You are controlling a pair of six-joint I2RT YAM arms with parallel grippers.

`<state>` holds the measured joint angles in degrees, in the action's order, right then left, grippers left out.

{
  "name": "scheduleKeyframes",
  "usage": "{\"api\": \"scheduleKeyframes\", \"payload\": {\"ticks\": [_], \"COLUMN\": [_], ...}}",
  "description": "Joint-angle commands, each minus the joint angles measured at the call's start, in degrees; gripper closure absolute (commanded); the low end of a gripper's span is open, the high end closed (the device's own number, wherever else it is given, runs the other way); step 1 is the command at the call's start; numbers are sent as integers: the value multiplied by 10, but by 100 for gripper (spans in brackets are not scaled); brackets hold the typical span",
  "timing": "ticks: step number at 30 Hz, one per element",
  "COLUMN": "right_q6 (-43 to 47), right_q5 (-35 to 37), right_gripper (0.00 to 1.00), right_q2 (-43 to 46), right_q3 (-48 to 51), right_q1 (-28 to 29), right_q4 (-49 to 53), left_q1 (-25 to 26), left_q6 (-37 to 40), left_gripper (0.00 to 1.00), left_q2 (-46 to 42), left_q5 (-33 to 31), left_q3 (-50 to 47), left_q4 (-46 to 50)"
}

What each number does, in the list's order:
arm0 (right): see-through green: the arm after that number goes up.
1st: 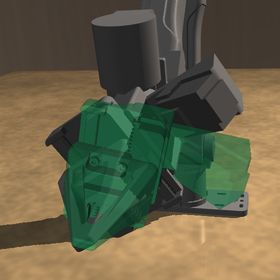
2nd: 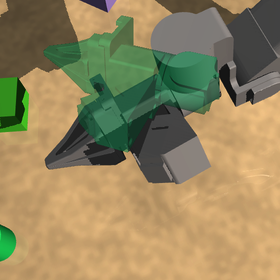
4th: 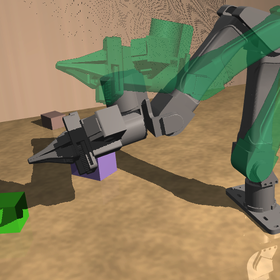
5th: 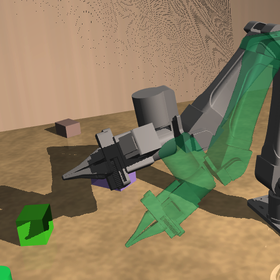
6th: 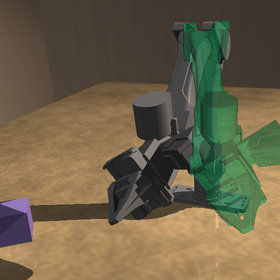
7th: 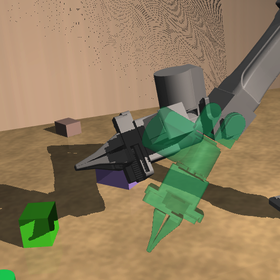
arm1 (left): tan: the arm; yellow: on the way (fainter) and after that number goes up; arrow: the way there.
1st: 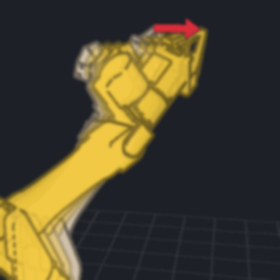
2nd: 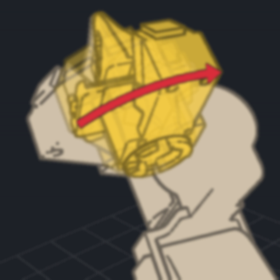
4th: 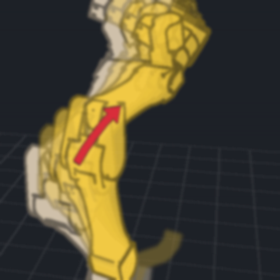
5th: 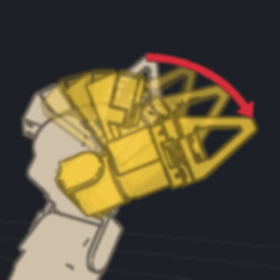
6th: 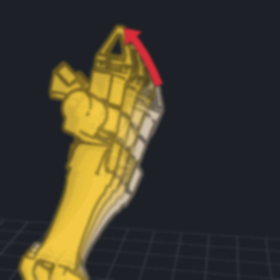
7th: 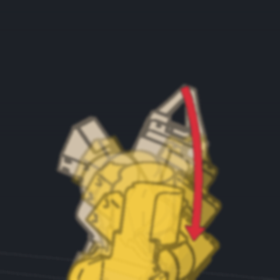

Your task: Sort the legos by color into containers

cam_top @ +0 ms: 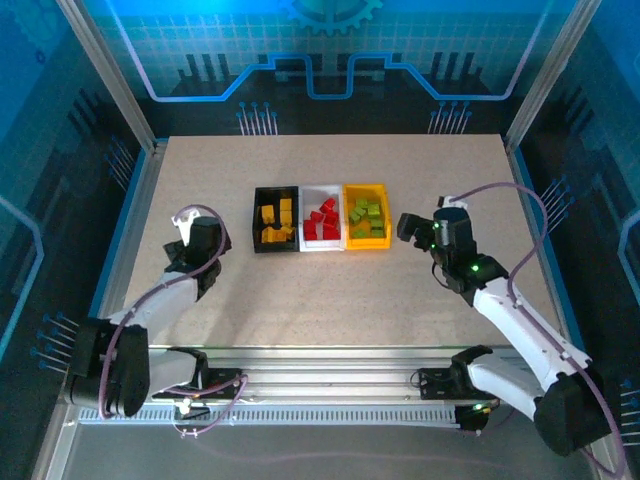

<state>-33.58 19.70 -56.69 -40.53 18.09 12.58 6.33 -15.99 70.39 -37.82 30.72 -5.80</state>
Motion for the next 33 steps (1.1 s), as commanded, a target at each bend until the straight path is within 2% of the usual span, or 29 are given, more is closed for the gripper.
{"api": "scheduleKeyframes", "payload": {"ticks": [1, 5, 11, 13, 14, 16, 20, 25, 33], "right_q6": [-8, -14, 135, 161, 172, 208, 259, 278, 288], "right_q5": [-1, -4, -110, -86, -69, -45, -39, -83, -134], "right_gripper": [0, 0, 0, 0, 0, 0, 0, 0, 0], "right_q2": [16, 25, 48, 55, 57, 59, 22, -65, -199], "right_q3": [14, 24, 76, 85, 88, 100, 123, 151, 165], "right_q1": [-36, -72, -84, -85, -89, -99, -128, -168, -181], "right_q4": [10, 10, -120, -137, -144, -176, -241, -347, -488], "left_q1": [-20, -19, -20, -32, -37, -42, -44, -43, -43], "left_q6": [81, 121, 158, 144, 151, 140, 142, 143, 143], "left_gripper": [1, 1, 1, 1, 1, 1, 1, 1, 1], "left_q2": [29, 92, 162, 172, 197, 180, 188, 187, 186], "left_q5": [55, 96, 176, 200, 209, 223, 222, 221, 223], "left_q3": [-12, -56, -85, -95, -111, -101, -101, -101, -100], "left_q4": [-140, -311, -457, -464, -536, -482, -498, -497, -495]}}
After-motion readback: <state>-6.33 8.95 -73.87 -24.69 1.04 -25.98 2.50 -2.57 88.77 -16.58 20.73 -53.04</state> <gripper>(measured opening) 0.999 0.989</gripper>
